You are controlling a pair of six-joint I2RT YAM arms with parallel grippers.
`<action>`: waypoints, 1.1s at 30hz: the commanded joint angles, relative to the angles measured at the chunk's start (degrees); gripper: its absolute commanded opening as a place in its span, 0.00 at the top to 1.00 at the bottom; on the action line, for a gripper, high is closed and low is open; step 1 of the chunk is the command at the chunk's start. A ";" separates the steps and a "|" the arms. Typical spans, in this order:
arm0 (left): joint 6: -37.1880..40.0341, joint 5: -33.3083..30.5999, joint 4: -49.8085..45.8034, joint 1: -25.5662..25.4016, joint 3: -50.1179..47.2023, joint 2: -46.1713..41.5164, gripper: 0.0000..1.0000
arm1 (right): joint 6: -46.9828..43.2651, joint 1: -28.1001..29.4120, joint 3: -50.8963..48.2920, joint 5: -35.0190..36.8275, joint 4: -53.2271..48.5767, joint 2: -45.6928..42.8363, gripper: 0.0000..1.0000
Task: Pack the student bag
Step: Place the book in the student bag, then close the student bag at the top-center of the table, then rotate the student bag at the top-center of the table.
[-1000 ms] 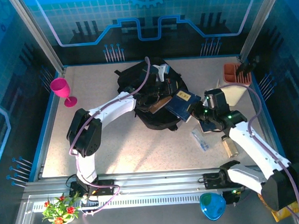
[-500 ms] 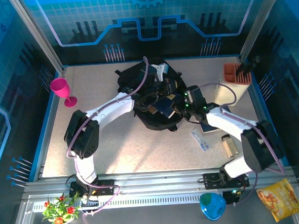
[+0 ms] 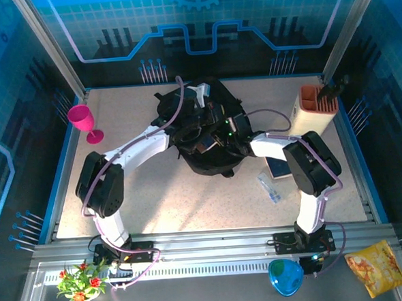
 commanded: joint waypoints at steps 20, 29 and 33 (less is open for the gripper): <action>0.58 0.32 -3.12 2.24 -9.32 -1.67 0.32 | -24.75 -8.72 -13.53 9.99 -30.81 -42.79 0.16; 0.26 -6.60 -16.58 3.93 -4.44 7.97 0.30 | -30.37 -13.16 -10.20 9.30 -35.51 -39.99 0.12; -1.28 -6.47 -17.23 5.78 -5.29 9.83 0.30 | -32.27 -14.98 -10.50 10.72 -37.36 -37.56 0.12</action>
